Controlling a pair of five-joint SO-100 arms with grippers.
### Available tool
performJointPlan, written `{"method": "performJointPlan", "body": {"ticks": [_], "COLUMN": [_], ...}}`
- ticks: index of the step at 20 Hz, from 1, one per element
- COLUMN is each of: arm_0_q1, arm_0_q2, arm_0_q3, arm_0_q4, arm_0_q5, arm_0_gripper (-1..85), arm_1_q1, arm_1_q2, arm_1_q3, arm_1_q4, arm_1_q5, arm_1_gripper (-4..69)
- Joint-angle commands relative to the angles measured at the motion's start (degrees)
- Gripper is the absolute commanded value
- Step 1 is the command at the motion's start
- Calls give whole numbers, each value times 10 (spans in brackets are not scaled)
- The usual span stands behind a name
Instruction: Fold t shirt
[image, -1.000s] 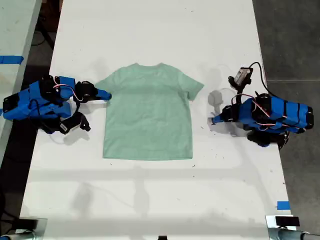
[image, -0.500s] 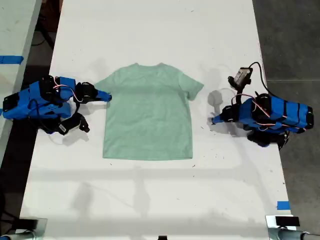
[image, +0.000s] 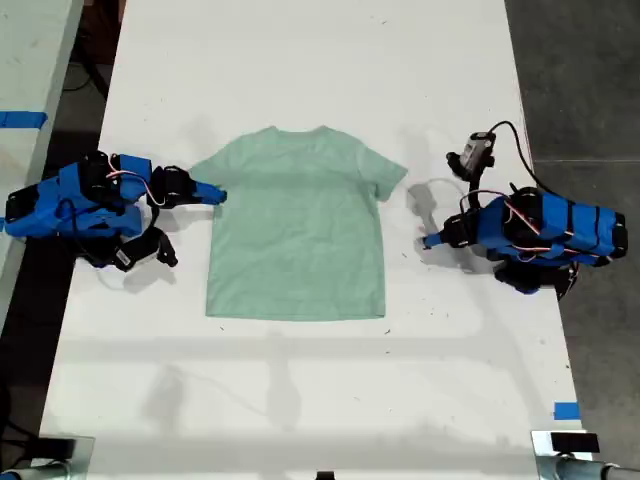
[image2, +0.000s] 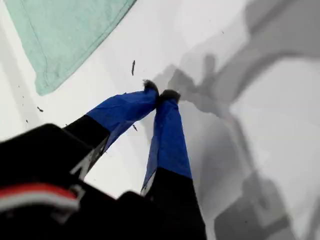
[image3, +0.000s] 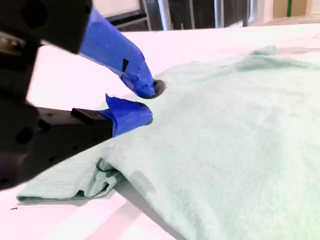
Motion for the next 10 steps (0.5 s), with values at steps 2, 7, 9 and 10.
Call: {"method": "performJointPlan", "body": {"ticks": [2,7,9,10], "arm_0_q1": [18,18,18,17], "arm_0_q2": [4,4,4,4], "arm_0_q3": [20,20,20,20], "arm_0_q4": [1,1,1,1], "arm_0_q5": [-1,-1,-1,-1], "arm_0_gripper": [43,43,43,43], "arm_1_q1": [-4,-4,-4,-4], "arm_1_q2": [4,4,4,4], "arm_1_q3": [25,25,25,25], "arm_1_q4": [-17,-17,-17,-17], "arm_1_q5": [-141,-141,-141,-141], "arm_1_gripper": [29,29,29,29]}}
